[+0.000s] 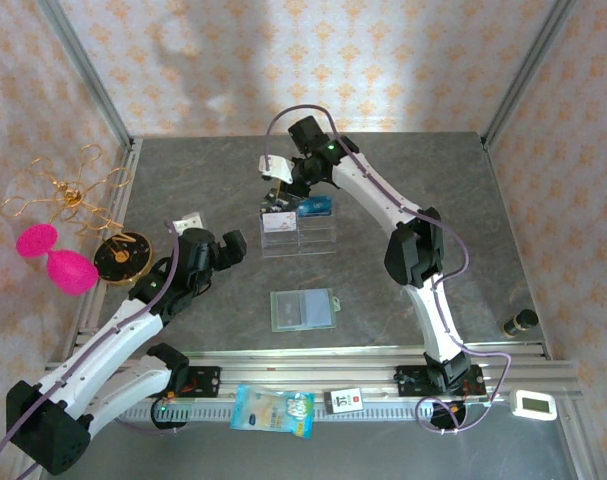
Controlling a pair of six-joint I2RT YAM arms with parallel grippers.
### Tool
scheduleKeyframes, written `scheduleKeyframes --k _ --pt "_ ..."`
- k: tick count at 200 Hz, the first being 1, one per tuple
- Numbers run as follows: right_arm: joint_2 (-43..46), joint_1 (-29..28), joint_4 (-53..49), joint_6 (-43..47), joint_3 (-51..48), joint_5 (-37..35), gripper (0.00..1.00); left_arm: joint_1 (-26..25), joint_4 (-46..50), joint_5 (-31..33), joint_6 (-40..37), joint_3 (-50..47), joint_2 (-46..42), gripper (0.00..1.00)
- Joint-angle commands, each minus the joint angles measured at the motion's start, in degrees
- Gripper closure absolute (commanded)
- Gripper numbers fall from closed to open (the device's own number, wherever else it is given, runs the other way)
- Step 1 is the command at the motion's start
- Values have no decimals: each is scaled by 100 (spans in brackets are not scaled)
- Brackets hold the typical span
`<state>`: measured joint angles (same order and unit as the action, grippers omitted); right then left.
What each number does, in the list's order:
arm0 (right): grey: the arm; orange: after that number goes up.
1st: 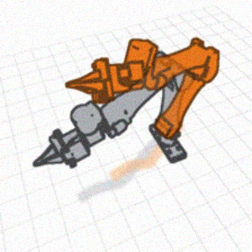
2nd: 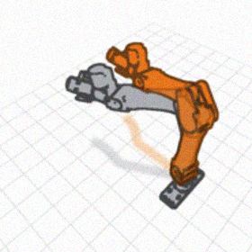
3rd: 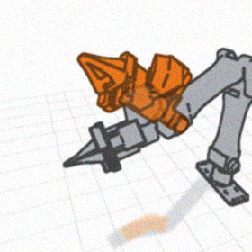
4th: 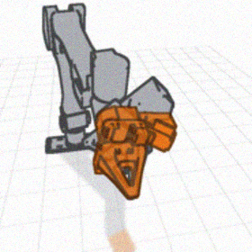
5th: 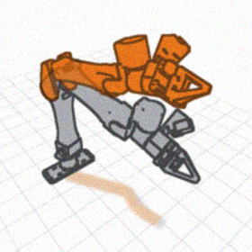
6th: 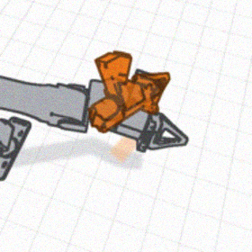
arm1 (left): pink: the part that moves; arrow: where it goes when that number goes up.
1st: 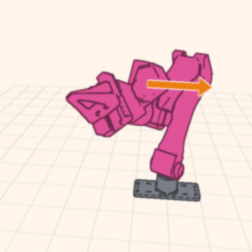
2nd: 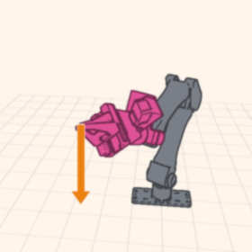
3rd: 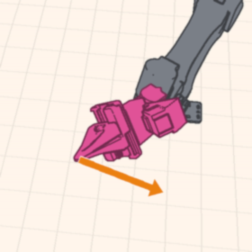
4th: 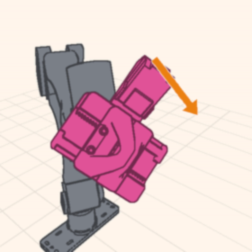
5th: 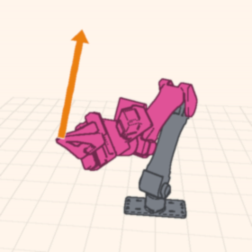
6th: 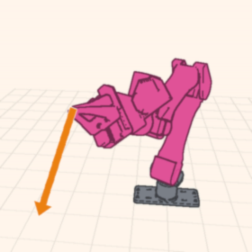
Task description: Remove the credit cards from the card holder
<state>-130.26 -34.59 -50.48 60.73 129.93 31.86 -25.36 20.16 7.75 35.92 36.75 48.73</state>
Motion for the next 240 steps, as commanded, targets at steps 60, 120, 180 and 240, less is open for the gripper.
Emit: scheduleKeyframes --k 60,120,180,240 --pt "374 -42 1723 -2340 61 304 58 71 -575 -561 108 -342 -209 1" --pt "2814 -689 4739 -5744 -4659 -755 39 73 -1174 -936 673 -1225 -853 1" --pt "4472 -2172 4499 -7177 -7799 -2518 41 68 -1374 -1363 937 -2015 -1507 4" --pt "3802 -3405 4005 -7541 -7779 -3583 43 72 -1573 -1651 1092 -2513 -1739 7"
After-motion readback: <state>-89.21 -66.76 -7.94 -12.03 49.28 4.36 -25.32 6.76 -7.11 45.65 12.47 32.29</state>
